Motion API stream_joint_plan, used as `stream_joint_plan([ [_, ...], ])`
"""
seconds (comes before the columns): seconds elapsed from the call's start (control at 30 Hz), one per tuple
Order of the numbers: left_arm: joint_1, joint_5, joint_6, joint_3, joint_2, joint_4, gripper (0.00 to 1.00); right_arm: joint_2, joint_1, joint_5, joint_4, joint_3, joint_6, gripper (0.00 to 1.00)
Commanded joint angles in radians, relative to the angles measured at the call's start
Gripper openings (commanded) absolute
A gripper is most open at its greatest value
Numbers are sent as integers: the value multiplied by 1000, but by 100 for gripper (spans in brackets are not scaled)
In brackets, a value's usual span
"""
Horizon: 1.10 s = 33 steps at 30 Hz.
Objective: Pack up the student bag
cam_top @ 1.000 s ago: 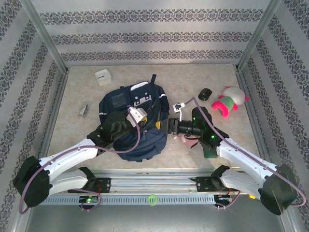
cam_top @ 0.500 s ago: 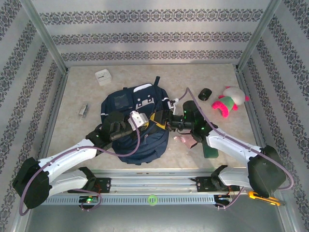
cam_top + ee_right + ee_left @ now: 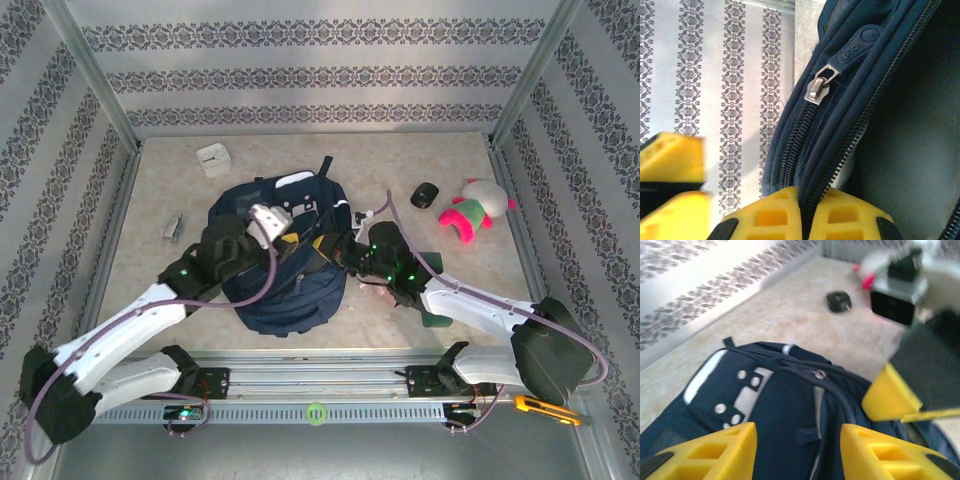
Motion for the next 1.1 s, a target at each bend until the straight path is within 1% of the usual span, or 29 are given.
stream_joint_plan([
  [0.0, 10, -87, -343, 41, -136, -273, 47, 17, 18, 121, 83, 52, -9, 0],
  [0.07, 10, -62, -489, 31, -200, -359, 47, 24, 33, 144, 81, 63, -13, 0],
  [0.13, 6, -23, -595, 20, -234, -421, 48, 27, 46, 168, 79, 70, -21, 0],
  [0.2, -4, -8, -699, 15, -238, -485, 48, 29, 59, 186, 79, 74, -27, 0],
  [0.27, -17, 28, -775, -2, -220, -493, 47, 35, 65, 197, 79, 79, -29, 0],
  [0.33, -37, 71, -836, -22, -185, -467, 42, 44, 68, 194, 79, 86, -28, 0],
  [0.4, -65, 94, -899, -35, -137, -434, 41, 51, 69, 187, 78, 93, -30, 0],
  [0.5, -109, 81, -927, -35, -88, -399, 42, 50, 72, 185, 76, 93, -32, 0],
  [0.63, -138, 66, -936, -34, -59, -379, 43, 46, 74, 190, 78, 87, -31, 0],
  [0.7, -180, 51, -951, -39, -9, -330, 42, 33, 73, 198, 76, 83, -40, 0],
  [0.87, -212, 51, -974, -38, 36, -279, 40, 32, 73, 190, 71, 87, -47, 0],
  [0.97, -240, 11, -963, -32, 52, -285, 40, 34, 72, 190, 73, 90, -45, 0],
  [1.07, -248, -15, -955, -33, 69, -274, 41, 32, 72, 185, 73, 93, -51, 0],
])
